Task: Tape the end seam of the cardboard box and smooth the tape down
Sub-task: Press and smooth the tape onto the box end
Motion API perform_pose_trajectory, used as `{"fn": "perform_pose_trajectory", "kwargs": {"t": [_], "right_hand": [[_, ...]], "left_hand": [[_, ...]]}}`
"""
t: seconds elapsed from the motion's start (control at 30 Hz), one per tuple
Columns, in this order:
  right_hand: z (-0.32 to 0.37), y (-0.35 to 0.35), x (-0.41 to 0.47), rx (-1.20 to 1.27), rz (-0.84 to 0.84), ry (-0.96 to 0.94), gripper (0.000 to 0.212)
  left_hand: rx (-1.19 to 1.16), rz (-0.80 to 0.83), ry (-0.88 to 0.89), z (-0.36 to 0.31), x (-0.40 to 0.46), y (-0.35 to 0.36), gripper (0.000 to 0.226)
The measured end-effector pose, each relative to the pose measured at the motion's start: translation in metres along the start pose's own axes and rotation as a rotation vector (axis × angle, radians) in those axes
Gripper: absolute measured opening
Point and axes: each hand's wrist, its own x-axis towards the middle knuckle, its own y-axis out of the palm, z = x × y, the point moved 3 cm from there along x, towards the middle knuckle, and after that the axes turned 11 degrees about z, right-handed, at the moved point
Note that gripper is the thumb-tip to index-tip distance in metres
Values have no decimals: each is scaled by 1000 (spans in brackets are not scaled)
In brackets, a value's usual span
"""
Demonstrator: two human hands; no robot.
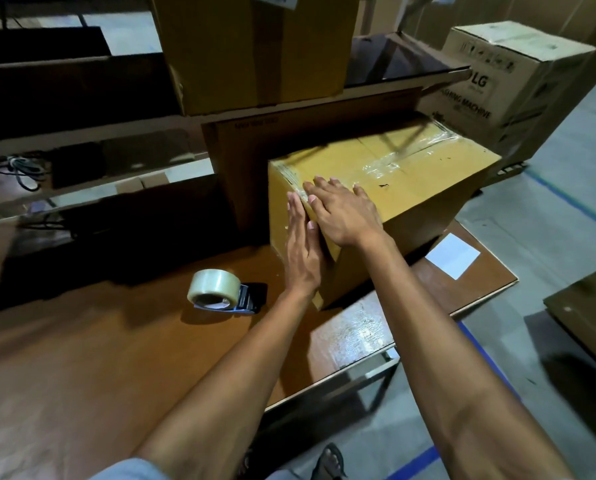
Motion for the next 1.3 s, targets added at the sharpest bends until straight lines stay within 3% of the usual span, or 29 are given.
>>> {"fn": "perform_pose_trajectory", "kwargs": {"t": [0.1,0.3,0.4,0.53,0.73,1.13,1.3], "right_hand": [[1,-1,1,1,4,-8,56],[2,-1,2,-5,-13,-7,55],[1,-1,2,-15,-12,-6,55],[0,0,1,-22,-5,-7,56],[-1,-1,1,10,19,5,55],[0,-1,4,7,5,1,55],[0,0,3,4,-6,5,54]], "left_hand": [[-1,18,-26,14,-10,0,88],[149,168,-114,38,-30,-10,72],[217,159,-89,35,-28,-21,84],[283,89,-8,13,-14,-29,71],[323,187,149,5,-3,-16,86],[505,411,65,59,-37,-37,82],[571,359,25,64,-37,-46,80]]}}
